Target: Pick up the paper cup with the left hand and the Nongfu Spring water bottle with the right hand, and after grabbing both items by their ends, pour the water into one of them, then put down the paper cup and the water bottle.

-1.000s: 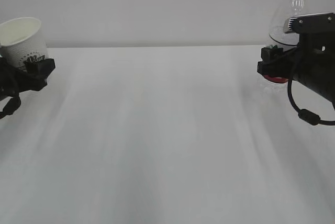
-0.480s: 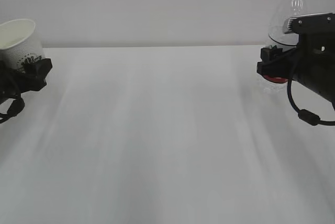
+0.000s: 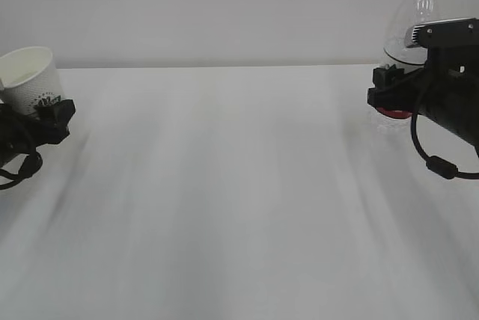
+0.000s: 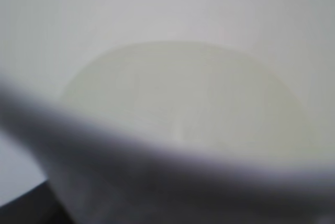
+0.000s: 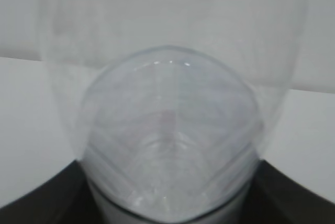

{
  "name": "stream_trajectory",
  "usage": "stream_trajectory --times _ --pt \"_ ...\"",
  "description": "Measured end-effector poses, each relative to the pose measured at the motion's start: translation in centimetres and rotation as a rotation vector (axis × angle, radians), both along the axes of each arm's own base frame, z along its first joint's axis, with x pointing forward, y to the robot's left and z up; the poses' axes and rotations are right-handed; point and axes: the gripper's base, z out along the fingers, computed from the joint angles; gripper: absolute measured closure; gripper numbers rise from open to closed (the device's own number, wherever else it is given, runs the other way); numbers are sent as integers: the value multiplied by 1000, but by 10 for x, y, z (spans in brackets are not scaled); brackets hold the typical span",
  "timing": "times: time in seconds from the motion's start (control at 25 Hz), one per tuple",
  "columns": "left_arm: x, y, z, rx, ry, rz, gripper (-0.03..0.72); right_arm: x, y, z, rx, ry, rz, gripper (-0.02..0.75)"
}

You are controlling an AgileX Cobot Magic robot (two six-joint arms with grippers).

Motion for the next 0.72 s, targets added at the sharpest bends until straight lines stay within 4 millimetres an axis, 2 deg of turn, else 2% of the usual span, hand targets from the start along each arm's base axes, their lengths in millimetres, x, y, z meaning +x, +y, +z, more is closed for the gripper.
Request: stream_trajectory --times 0.24,0.72 --pt "0 3 -12 22 30 28 174 0 0 0 0 -2 0 272" --pt "1 11 -12 26 27 114 174 0 0 0 0 -2 0 272"
